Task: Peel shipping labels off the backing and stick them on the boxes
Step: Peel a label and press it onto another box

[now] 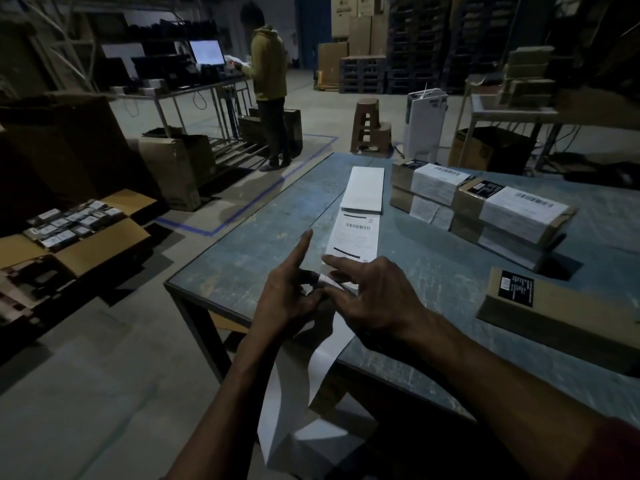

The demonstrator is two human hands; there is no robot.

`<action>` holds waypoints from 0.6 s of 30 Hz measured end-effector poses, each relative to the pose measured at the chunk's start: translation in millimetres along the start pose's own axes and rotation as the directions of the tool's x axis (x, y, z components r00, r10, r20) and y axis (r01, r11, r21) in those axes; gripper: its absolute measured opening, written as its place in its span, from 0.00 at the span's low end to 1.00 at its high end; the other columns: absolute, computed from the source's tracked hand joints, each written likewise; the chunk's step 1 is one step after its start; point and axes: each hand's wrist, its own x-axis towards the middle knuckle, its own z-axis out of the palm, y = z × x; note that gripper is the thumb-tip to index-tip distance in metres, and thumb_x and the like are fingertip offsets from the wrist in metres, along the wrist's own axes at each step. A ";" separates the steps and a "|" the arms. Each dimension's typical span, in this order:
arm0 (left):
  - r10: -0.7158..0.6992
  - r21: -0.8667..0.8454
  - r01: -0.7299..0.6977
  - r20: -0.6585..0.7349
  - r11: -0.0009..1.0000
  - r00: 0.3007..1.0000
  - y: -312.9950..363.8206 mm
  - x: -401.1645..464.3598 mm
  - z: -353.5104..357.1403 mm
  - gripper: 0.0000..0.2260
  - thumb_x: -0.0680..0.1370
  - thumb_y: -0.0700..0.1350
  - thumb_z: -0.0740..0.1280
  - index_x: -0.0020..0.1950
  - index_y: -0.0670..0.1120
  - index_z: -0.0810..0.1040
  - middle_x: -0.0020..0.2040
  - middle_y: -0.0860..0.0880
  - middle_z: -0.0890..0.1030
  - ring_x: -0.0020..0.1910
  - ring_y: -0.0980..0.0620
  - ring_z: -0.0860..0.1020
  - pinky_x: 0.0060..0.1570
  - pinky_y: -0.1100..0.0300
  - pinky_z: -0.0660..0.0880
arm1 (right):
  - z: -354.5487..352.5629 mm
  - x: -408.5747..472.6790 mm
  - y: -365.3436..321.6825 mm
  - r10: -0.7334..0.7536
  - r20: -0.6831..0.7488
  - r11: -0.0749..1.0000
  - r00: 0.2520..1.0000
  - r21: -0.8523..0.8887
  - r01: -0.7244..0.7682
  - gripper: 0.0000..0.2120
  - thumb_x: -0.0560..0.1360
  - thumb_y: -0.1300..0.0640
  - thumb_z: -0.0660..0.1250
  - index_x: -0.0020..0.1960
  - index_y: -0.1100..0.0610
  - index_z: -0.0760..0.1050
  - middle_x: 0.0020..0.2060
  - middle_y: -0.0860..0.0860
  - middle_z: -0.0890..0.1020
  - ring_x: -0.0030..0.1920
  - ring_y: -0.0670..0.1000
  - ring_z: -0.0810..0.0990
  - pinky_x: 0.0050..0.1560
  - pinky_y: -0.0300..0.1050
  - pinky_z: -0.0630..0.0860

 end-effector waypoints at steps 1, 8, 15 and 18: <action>0.009 0.011 -0.009 0.003 1.000 1.000 -0.7 -0.9 0.0 0.48 0.73 0.36 0.79 0.85 0.53 0.55 0.48 0.54 0.86 0.45 0.57 0.85 0.47 0.59 0.81 | 0.4 0.4 0.3 -0.005 -0.005 1.000 1.000 -0.004 0.005 0.25 0.77 0.44 0.72 0.73 0.47 0.77 0.58 0.49 0.88 0.58 0.52 0.87 0.59 0.55 0.84; 0.049 0.029 -0.050 0.018 0.998 0.999 -1.8 -2.2 0.7 0.49 0.73 0.35 0.78 0.85 0.51 0.51 0.43 0.57 0.85 0.43 0.61 0.84 0.42 0.70 0.76 | -3.9 9.7 13.4 0.001 0.086 0.995 0.996 0.098 -0.009 0.24 0.76 0.45 0.74 0.71 0.47 0.79 0.57 0.49 0.88 0.55 0.45 0.87 0.56 0.50 0.85; 0.012 0.057 -0.013 0.013 0.998 1.000 4.7 -4.5 -0.7 0.48 0.73 0.38 0.79 0.85 0.53 0.54 0.54 0.54 0.85 0.46 0.58 0.85 0.49 0.62 0.81 | -8.3 4.3 4.2 -0.158 0.030 0.983 0.987 -0.088 0.160 0.21 0.76 0.49 0.73 0.68 0.51 0.82 0.53 0.51 0.89 0.50 0.55 0.89 0.50 0.53 0.86; 0.012 0.081 -0.012 0.003 0.997 1.000 8.0 -6.3 -1.9 0.49 0.73 0.39 0.79 0.85 0.54 0.52 0.55 0.55 0.84 0.46 0.58 0.85 0.47 0.60 0.81 | -9.5 5.5 2.1 -0.160 -0.022 0.986 0.987 -0.052 0.158 0.21 0.75 0.44 0.72 0.64 0.52 0.84 0.53 0.51 0.89 0.50 0.52 0.89 0.47 0.53 0.86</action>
